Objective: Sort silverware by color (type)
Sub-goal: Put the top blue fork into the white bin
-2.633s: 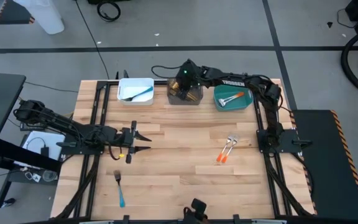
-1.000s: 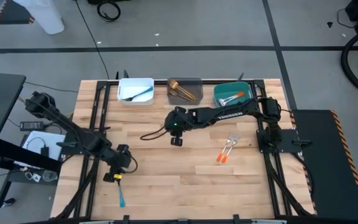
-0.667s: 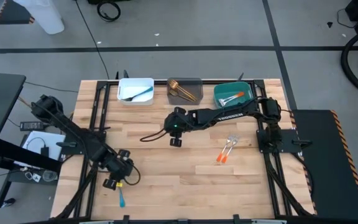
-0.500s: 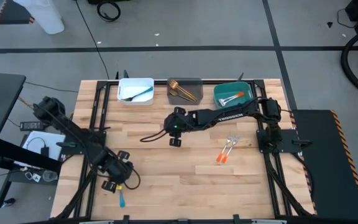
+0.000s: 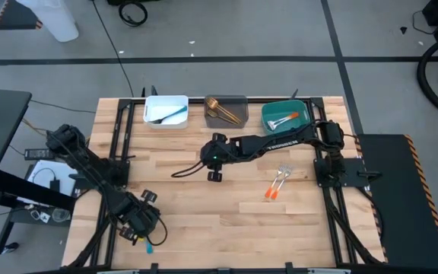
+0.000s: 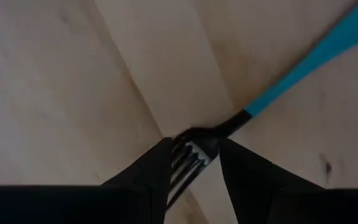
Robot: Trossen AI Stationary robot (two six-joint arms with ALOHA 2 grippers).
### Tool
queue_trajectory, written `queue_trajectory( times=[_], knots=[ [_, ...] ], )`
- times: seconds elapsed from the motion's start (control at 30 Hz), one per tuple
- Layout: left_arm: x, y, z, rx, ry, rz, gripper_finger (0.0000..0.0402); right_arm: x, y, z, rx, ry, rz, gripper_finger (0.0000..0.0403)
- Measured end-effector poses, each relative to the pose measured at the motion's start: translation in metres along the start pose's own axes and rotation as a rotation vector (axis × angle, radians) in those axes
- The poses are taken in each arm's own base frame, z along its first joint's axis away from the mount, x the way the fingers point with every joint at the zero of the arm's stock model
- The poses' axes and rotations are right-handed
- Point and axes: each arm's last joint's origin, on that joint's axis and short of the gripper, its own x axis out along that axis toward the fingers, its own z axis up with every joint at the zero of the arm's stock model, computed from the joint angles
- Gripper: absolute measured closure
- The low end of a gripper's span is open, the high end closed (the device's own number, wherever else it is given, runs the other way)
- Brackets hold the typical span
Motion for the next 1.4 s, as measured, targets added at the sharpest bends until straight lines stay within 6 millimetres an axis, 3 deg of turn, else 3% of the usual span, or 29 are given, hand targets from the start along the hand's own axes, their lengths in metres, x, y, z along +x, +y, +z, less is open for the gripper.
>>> queue_trajectory(
  times=[0.23,0.47,0.9,1.4],
  knots=[
    [0.004,-0.008,-0.002,0.055,0.009,0.012,0.0258,0.000,0.000,0.000,0.000,0.000,0.000,0.0277],
    [-0.010,-0.017,0.011,0.103,-0.066,0.024,0.0258,0.000,0.000,0.000,-0.001,0.000,-0.005,0.0277],
    [-0.004,-0.039,0.007,0.380,-0.103,0.083,0.0258,0.000,-0.001,0.000,-0.005,0.000,-0.006,0.0277],
    [0.004,-0.043,0.005,0.370,-0.068,0.086,0.0261,0.000,-0.001,0.000,-0.004,0.000,-0.006,0.0277]
  ],
)
